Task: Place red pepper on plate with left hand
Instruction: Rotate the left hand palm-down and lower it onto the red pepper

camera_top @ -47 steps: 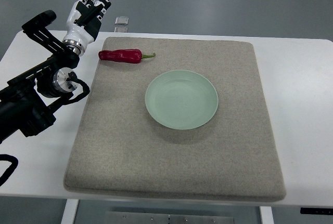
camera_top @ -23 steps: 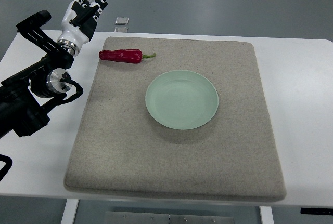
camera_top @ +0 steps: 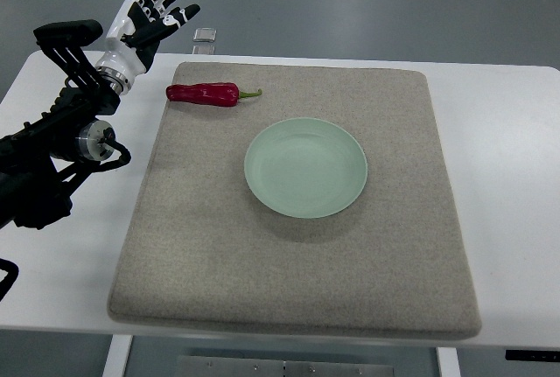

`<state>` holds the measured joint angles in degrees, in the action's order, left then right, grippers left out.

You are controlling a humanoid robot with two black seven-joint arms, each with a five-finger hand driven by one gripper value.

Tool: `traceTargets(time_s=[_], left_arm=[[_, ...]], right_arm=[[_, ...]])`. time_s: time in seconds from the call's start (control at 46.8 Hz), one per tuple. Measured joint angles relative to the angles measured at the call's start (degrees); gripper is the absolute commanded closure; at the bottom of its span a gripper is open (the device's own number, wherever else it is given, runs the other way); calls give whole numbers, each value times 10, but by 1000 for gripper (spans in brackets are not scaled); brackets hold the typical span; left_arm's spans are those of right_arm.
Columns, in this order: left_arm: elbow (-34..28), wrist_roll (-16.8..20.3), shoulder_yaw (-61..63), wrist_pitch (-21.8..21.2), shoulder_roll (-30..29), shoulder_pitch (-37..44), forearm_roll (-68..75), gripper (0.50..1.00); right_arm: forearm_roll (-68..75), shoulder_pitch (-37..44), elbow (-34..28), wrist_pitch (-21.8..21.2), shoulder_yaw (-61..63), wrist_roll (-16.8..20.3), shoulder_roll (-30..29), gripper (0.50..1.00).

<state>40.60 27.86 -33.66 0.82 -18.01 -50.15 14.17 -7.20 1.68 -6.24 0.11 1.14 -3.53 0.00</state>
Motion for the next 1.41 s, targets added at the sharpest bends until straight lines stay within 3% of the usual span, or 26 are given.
traceTargets(time_s=[0.534,0.726,0.983,1.154,1.41], left_arm=[[-44,0,3,-3,-8,-17,379,512],[-44,0,62,-43,-12,-35,482,514],[-77,-36,149,-87,-13,-61,516,525],[-93,-37,193,-114,-12,-66,522,531],[-113,-37,204,-131,-4,-69,560,587]], right_arm=[[0,0,0,0,0,0,0,572],[0,0,0,0,0,0,0,572],[0,0,0,0,0,0,0,572],[0,0,0,0,0,0,0,572],[0,0,0,0,0,0,0,572]])
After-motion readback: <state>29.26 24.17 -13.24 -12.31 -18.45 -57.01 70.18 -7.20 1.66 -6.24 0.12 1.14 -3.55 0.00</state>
